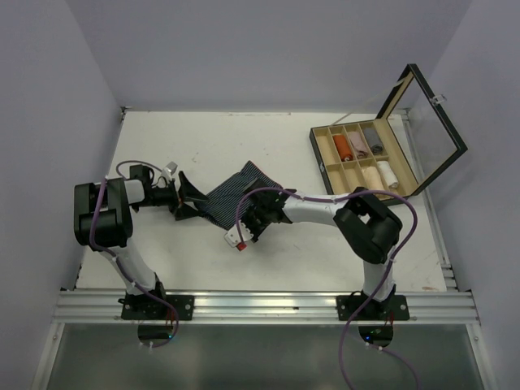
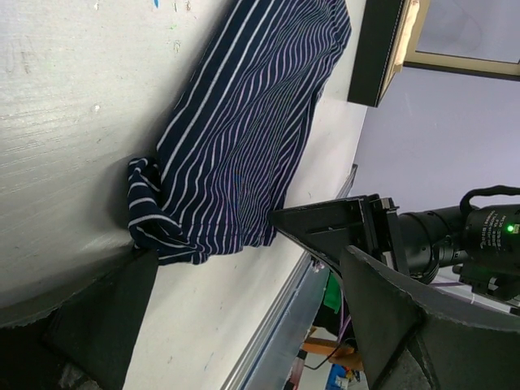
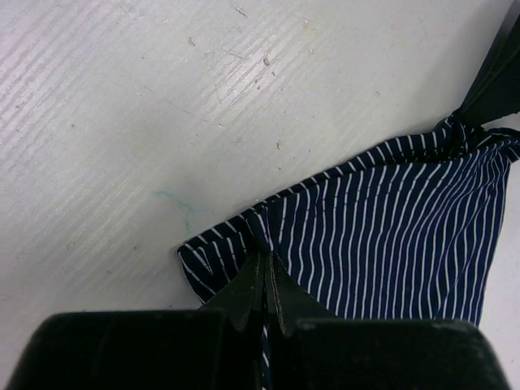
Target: Roll the underwear
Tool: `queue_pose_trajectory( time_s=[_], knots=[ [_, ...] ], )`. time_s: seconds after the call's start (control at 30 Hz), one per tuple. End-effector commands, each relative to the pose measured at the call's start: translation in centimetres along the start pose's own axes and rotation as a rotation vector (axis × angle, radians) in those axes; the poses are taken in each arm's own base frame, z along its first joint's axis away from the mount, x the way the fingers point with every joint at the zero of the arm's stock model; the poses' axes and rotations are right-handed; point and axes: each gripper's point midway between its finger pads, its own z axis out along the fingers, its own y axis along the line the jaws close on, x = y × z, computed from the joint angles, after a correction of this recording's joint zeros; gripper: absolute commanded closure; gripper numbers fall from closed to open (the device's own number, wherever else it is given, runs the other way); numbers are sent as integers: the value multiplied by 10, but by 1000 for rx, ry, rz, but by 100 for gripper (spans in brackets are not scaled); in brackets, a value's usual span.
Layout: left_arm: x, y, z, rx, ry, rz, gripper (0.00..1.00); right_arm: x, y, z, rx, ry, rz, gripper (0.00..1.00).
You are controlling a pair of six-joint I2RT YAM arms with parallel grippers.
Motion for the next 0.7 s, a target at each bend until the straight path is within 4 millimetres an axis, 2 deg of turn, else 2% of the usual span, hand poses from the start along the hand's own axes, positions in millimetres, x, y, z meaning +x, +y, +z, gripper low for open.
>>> queue_pose_trajectory(
  time_s=[0.0,0.33,0.67],
  knots=[
    [-1,30,0,-109,-10,11,0,-21,-6,-22,28,-39,-8,100],
    [-1,33,-1,-124,-10,14,0,-25,-11,-36,51,-45,44,100],
    [-1,34,-4,-131,-17,16,0,-21,13,-37,6,-27,45,100]
  ],
)
